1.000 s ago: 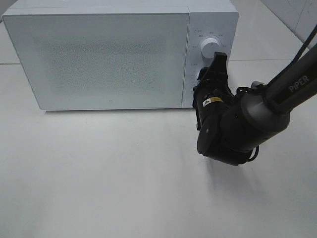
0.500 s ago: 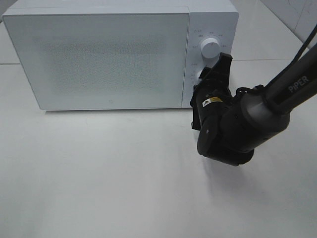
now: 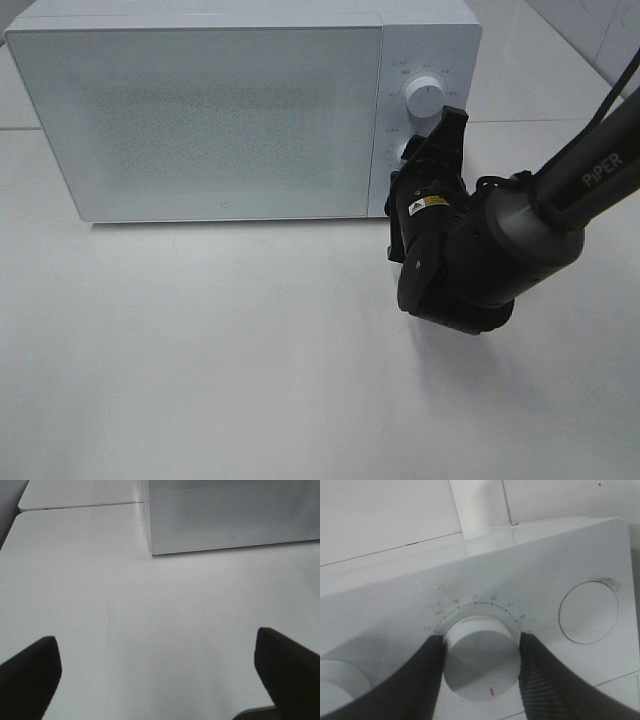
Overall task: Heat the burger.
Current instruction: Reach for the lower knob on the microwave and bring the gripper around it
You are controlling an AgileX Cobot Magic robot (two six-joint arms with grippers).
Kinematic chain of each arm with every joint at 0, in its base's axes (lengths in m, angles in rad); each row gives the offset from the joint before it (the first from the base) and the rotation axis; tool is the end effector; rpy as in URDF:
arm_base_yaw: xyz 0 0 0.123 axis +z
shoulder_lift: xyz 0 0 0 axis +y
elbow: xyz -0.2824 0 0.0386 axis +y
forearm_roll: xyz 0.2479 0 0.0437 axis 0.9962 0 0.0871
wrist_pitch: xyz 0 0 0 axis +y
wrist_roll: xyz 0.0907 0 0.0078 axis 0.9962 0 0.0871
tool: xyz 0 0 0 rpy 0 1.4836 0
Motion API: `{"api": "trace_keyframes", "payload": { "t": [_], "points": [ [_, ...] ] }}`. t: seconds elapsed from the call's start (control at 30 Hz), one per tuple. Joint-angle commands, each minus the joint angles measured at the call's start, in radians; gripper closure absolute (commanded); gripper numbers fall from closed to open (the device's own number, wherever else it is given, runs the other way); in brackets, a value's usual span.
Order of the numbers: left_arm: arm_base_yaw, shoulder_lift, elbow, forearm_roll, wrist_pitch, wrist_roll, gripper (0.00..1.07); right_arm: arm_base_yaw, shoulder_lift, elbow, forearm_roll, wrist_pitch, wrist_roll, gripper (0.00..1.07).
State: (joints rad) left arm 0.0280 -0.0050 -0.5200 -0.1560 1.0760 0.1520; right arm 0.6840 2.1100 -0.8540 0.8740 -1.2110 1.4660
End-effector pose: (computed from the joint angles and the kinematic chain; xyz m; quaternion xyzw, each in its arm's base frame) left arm -0.0088 -0.0127 0.2822 0.0571 0.8462 -0.0304 0.5289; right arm 0.3198 0.1764 0.1151 0.5987 0.4314 0.4960 0.4576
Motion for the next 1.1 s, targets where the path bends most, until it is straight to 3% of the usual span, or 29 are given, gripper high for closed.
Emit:
{"api": "trace_keyframes", "payload": {
  "t": [0.03, 0.43, 0.57, 0.87, 1.1],
  "points": [
    [0.003, -0.017, 0.001, -0.007, -0.002, 0.0, 0.09, -0.003, -0.007, -0.039, -0.12, -0.188, -0.042, 0.8],
    [0.003, -0.017, 0.001, -0.007, -0.002, 0.0, 0.09, -0.003, -0.017, -0.037, -0.07, -0.181, -0.119, 0.47],
    [0.003, -0.017, 0.001, -0.007, -0.002, 0.0, 0.09, -0.003, -0.055, 0.009, -0.065, -0.175, -0.204, 0.35],
    [0.003, -0.017, 0.001, -0.007, -0.002, 0.0, 0.09, -0.003, -0.14, 0.122, -0.119, -0.04, -0.302, 0.34],
    [0.003, -0.017, 0.001, -0.007, -0.002, 0.0, 0.09, -0.003, -0.258, 0.218, -0.305, 0.187, -0.522, 0.34]
  ]
}}
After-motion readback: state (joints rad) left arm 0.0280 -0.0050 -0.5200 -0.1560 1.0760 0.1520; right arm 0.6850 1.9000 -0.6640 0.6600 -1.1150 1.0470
